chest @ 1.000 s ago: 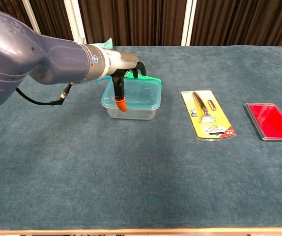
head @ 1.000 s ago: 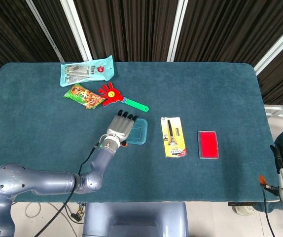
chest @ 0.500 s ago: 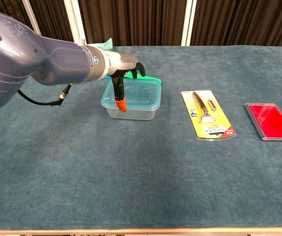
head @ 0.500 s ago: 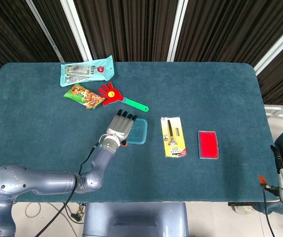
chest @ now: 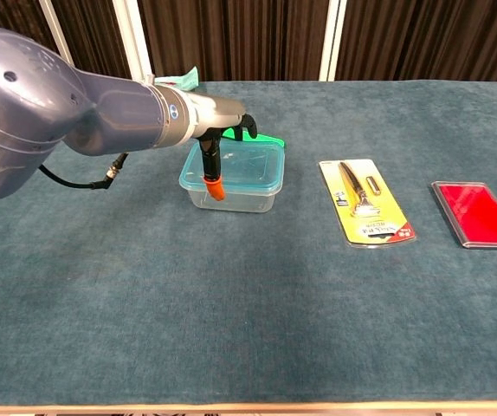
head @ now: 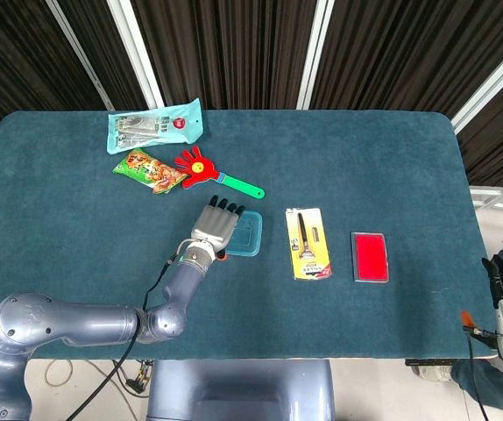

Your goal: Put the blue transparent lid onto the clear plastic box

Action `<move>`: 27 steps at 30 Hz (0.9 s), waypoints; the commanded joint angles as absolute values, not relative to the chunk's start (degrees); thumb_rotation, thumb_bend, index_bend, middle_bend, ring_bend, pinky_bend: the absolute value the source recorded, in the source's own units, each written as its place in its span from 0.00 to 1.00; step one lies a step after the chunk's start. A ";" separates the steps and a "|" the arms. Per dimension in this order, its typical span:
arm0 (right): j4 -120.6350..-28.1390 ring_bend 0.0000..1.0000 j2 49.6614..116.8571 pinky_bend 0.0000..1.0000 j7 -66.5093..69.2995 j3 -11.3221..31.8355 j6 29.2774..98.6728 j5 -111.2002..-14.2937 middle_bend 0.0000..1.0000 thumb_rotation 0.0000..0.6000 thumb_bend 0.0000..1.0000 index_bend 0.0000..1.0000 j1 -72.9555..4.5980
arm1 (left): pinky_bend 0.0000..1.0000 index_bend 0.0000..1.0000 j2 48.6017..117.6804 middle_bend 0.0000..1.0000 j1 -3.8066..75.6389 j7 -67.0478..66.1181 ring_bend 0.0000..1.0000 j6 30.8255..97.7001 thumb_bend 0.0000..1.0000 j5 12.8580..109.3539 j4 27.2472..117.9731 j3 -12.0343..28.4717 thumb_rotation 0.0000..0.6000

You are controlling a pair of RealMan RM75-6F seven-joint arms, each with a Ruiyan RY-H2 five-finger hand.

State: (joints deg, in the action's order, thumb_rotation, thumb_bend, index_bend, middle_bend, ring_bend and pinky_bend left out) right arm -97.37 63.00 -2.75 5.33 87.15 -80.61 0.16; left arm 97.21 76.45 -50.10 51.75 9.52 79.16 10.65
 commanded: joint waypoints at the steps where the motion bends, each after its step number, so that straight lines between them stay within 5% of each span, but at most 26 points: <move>1: -97.42 0.00 62.98 0.00 -2.77 5.34 87.12 -80.58 0.01 1.00 0.34 0.00 0.16 | 0.03 0.12 97.33 0.27 76.34 -50.02 0.06 51.55 0.26 9.53 78.93 10.66 1.00; 27: -97.48 0.00 63.06 0.00 -3.18 5.35 86.99 -80.25 0.01 1.00 0.34 0.00 0.20 | 0.02 0.08 96.96 0.15 76.05 -51.23 0.04 53.10 0.16 12.26 80.07 10.26 1.00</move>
State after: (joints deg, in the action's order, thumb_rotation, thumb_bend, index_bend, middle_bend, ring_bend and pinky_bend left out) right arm -97.48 63.06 -3.18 5.35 86.99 -80.24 0.20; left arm 96.94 76.04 -51.18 53.12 12.23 80.07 10.30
